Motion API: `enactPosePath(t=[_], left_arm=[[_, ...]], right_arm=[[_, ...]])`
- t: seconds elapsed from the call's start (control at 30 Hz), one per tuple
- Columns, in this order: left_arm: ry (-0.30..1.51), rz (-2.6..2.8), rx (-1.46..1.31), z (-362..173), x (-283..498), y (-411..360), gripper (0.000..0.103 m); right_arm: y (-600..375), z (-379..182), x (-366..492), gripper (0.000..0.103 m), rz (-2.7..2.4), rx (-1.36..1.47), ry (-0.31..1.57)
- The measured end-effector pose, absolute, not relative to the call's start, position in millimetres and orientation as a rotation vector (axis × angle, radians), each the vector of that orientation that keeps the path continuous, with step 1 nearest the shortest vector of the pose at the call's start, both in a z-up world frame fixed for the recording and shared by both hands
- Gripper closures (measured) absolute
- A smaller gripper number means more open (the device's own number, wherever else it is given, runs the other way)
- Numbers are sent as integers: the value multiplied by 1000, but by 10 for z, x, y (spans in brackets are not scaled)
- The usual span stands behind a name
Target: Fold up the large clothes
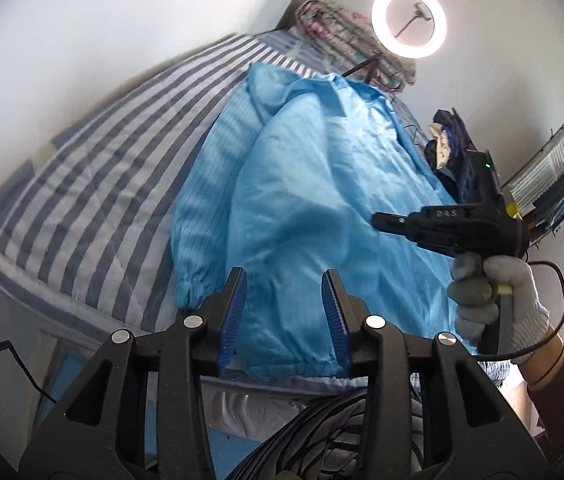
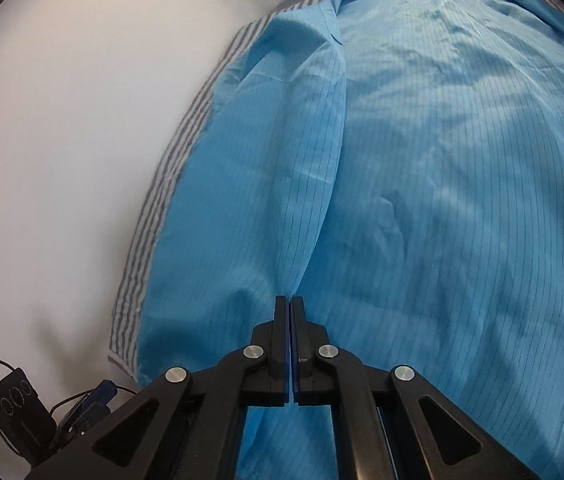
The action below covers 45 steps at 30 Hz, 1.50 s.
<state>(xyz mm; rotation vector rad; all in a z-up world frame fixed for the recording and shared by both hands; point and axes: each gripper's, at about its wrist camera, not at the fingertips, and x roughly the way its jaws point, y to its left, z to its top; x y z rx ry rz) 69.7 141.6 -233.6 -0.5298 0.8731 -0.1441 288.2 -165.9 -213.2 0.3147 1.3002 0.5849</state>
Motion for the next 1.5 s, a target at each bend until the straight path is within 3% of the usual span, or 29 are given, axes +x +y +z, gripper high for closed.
enactPosePath(t=[0.5,0.53,0.57,0.6,1.07,1.5], left_arm=[[975,-224,-628,-2679,826,1202,64],[982,-227,-633,-2693,860,1172,76],[985,-220,-633,-2703,891,1155,101],[986,-215,-631,-2692,921,1143,102],[939,-57,-592,-2575,629,1820,103],[957,-102,-567,-2667,794,1514,103]], right_arm=[[-1808,-2129,2832,103,549,287,1298],[-1795,-2134,2836,103,549,287,1300],[-1758,-2129,2834,103,550,289,1302],[-1728,-2124,2830,103,553,289,1304],[-966,-2078,2488,103,748,154,1340],[-1316,-1997,2637,103,656,244,1308]])
